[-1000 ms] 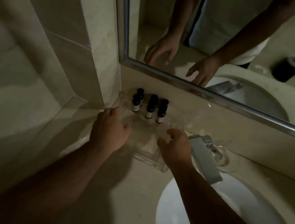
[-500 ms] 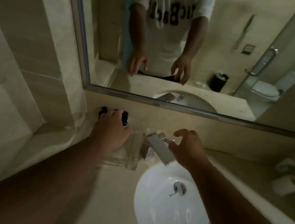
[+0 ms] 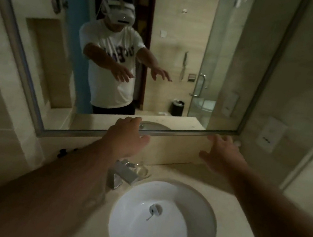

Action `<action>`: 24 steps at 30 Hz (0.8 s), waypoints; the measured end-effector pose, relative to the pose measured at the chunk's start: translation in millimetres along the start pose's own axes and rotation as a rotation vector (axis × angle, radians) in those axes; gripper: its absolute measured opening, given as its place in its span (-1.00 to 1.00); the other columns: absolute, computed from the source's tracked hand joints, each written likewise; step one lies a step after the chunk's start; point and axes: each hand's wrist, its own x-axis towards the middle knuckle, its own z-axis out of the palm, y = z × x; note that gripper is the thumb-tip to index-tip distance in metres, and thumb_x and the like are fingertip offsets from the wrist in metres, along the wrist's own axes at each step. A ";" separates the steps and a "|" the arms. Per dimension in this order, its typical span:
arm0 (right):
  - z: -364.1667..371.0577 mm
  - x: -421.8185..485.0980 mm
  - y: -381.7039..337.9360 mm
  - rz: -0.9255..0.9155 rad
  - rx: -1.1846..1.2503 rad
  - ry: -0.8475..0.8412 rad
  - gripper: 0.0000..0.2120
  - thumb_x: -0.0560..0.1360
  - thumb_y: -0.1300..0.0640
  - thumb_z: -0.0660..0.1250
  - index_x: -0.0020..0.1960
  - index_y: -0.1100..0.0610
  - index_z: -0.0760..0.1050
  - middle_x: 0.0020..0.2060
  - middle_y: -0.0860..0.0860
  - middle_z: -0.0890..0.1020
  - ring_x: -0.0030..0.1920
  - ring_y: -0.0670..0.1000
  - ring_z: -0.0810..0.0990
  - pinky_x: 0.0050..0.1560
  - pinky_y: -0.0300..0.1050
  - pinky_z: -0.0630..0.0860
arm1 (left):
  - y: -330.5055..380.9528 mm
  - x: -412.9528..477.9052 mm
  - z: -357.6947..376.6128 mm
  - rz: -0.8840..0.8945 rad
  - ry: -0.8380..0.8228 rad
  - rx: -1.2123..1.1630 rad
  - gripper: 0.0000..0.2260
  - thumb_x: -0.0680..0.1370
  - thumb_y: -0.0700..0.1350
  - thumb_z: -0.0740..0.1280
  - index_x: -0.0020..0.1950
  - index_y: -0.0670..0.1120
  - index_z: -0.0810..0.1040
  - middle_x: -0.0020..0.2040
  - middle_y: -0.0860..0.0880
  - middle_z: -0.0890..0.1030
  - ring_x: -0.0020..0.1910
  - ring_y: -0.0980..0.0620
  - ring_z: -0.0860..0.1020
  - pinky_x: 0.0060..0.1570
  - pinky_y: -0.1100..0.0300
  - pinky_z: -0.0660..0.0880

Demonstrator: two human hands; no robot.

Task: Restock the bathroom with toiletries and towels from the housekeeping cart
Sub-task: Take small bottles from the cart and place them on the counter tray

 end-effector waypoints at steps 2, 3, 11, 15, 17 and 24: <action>-26.9 -17.4 18.7 0.010 -0.005 0.061 -0.41 0.52 -0.08 0.31 0.50 0.00 0.27 0.41 0.17 0.34 0.39 0.25 0.35 0.35 0.17 0.41 | 27.7 -9.7 -5.4 0.051 -0.007 -0.001 -0.34 0.55 0.23 0.23 0.59 0.02 0.19 0.51 -0.07 0.33 0.45 -0.12 0.31 0.40 -0.09 0.33; -39.0 -28.1 28.5 0.012 -0.011 0.081 -0.43 0.52 -0.08 0.30 0.49 -0.01 0.28 0.40 0.17 0.35 0.38 0.25 0.36 0.34 0.16 0.41 | 43.1 -16.3 -7.7 0.077 -0.015 -0.006 -0.34 0.55 0.24 0.23 0.59 0.03 0.18 0.51 -0.06 0.32 0.46 -0.12 0.29 0.40 -0.10 0.33; -129.8 -140.7 119.6 0.139 -0.169 0.238 -0.33 0.57 -0.25 0.22 0.58 -0.06 0.09 0.54 0.11 0.17 0.49 0.24 0.21 0.37 0.21 0.34 | 169.6 -77.3 -1.1 0.337 -0.073 0.026 -0.31 0.57 0.26 0.22 0.61 0.02 0.12 0.59 -0.06 0.22 0.54 -0.11 0.17 0.45 -0.01 0.22; -168.7 -198.1 170.2 0.258 -0.223 0.329 -0.33 0.58 -0.27 0.16 0.59 -0.07 0.06 0.58 0.10 0.12 0.53 0.23 0.14 0.41 0.23 0.29 | 235.3 -100.1 10.8 0.448 -0.115 0.005 -0.30 0.56 0.27 0.26 0.60 -0.02 0.18 0.58 -0.09 0.24 0.56 -0.13 0.16 0.49 0.01 0.19; -185.1 -223.9 195.3 0.321 -0.238 0.361 -0.33 0.58 -0.28 0.15 0.59 -0.07 0.07 0.58 0.09 0.12 0.54 0.22 0.14 0.42 0.20 0.29 | 272.2 -109.8 16.4 0.509 -0.147 -0.010 -0.30 0.55 0.28 0.27 0.59 -0.03 0.22 0.56 -0.11 0.27 0.54 -0.16 0.20 0.49 -0.01 0.22; -229.9 -311.7 274.3 0.640 -0.307 0.415 -0.35 0.55 -0.30 0.19 0.56 -0.07 0.16 0.53 0.10 0.20 0.48 0.22 0.25 0.38 0.15 0.34 | 398.5 -159.4 39.3 0.803 -0.235 -0.079 -0.31 0.57 0.27 0.25 0.60 -0.04 0.20 0.57 -0.13 0.26 0.53 -0.18 0.21 0.50 -0.02 0.20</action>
